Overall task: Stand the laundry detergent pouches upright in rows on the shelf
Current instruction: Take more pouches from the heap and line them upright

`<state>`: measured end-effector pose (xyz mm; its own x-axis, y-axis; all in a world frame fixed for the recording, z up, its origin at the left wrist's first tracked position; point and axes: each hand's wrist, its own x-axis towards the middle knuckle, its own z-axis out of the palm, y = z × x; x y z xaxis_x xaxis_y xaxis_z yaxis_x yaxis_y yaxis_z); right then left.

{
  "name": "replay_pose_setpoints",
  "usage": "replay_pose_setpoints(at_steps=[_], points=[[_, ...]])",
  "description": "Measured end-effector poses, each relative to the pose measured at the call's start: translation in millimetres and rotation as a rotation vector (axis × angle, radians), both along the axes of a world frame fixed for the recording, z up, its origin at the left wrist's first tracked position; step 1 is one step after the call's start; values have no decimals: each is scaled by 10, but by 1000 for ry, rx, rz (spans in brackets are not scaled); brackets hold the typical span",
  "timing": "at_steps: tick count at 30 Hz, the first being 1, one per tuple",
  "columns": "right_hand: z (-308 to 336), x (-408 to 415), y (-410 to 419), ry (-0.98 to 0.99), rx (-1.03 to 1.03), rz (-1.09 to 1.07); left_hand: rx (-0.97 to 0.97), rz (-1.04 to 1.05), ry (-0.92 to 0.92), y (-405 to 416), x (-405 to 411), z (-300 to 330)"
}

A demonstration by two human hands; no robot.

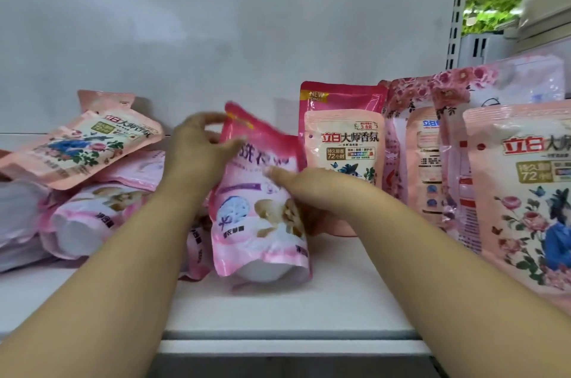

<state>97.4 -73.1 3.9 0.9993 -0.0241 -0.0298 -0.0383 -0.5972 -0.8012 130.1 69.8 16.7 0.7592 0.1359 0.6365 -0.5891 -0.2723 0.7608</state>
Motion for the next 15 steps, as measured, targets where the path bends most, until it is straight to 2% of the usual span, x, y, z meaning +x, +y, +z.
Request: replay_pose_setpoints(at_steps=[2, 3, 6, 12, 15], points=[[-2, 73, -29, -42, 263, 101, -120, 5, -255, 19, -88, 25], [-4, 96, -28, -92, 327, 148, -171, 1, -360, 35, -122, 28], [-21, 149, -22, -239, 394, 186, -274, -34, -477, 49, -151, 13], [52, 135, -96, -443, 546, 164, -451, -209, -218, 31, -66, 79], [100, 103, -99, -480, 667, 88, -474, -391, 24, -61, -38, 62]])
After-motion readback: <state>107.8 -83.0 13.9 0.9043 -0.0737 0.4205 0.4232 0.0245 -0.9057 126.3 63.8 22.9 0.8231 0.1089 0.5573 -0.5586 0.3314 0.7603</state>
